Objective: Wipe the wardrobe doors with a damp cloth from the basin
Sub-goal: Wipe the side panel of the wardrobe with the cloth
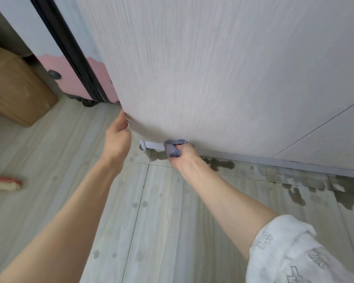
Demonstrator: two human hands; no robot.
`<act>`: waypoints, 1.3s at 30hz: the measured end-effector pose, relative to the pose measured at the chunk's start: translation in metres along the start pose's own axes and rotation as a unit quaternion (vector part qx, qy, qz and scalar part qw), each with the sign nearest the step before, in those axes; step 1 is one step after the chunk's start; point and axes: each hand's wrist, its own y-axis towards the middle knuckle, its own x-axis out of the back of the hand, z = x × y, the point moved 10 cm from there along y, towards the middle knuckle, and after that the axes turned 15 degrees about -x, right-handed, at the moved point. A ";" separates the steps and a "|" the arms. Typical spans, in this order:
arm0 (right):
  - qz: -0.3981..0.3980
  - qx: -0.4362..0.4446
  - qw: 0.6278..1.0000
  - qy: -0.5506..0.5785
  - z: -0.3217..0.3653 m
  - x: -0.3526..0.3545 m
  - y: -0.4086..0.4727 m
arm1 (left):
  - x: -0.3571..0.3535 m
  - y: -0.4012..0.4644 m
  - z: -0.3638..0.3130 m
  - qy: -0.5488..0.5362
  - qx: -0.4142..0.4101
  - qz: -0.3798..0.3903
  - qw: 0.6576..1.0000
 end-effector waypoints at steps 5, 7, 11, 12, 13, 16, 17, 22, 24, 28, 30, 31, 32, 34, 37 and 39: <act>0.050 -0.094 0.994 0.017 -0.059 -0.044 0.015 | 0.010 0.000 0.008 0.018 0.004 0.030 0.999; 0.079 -0.136 0.987 0.018 -0.073 -0.059 0.007 | 0.012 0.001 0.007 0.024 0.005 0.033 0.999; 0.095 -0.148 0.984 -0.004 -0.085 -0.071 0.002 | 0.018 0.003 0.010 0.016 0.014 0.022 1.000; 0.092 -0.153 0.984 0.004 -0.085 -0.071 0.000 | 0.021 0.004 0.011 0.016 0.015 0.019 1.000; 0.084 -0.149 0.985 0.005 -0.083 -0.069 0.000 | 0.023 0.004 0.011 0.020 0.014 0.015 1.000; 0.057 -0.126 0.990 -0.018 -0.077 -0.066 -0.001 | 0.030 0.005 0.005 0.023 -0.002 -0.004 1.000; 0.047 -0.119 0.992 -0.021 -0.076 -0.066 -0.003 | 0.032 0.005 0.002 0.020 -0.008 -0.012 1.000; 0.069 -0.088 0.993 -0.037 -0.067 -0.085 -0.033 | 0.047 0.010 -0.015 -0.007 -0.025 -0.045 0.999; 0.096 -0.075 0.991 -0.060 -0.061 -0.098 -0.056 | 0.049 0.007 -0.021 -0.026 -0.017 -0.049 0.998; 0.128 -0.062 0.986 -0.083 -0.051 -0.116 -0.098 | 0.042 -0.002 -0.035 -0.060 0.007 -0.044 0.997; 0.145 -0.072 0.984 -0.077 -0.047 -0.124 -0.121 | 0.040 -0.002 -0.051 -0.064 -0.009 -0.035 0.997; 0.151 -0.074 0.983 -0.071 -0.044 -0.127 -0.132 | 0.040 -0.001 -0.059 -0.067 -0.019 -0.033 0.997; 0.157 -0.076 0.982 -0.067 -0.041 -0.130 -0.141 | 0.039 -0.001 -0.066 -0.068 -0.025 -0.029 0.997; 0.173 -0.078 0.980 -0.054 -0.037 -0.136 -0.161 | 0.038 -0.001 -0.071 -0.070 -0.023 -0.023 0.997; 0.200 -0.065 0.977 -0.042 -0.028 -0.147 -0.198 | 0.037 -0.008 -0.073 -0.065 -0.013 -0.023 0.998; 0.203 -0.057 0.976 -0.046 -0.023 -0.152 -0.221 | 0.039 -0.015 -0.078 -0.058 -0.007 -0.021 0.998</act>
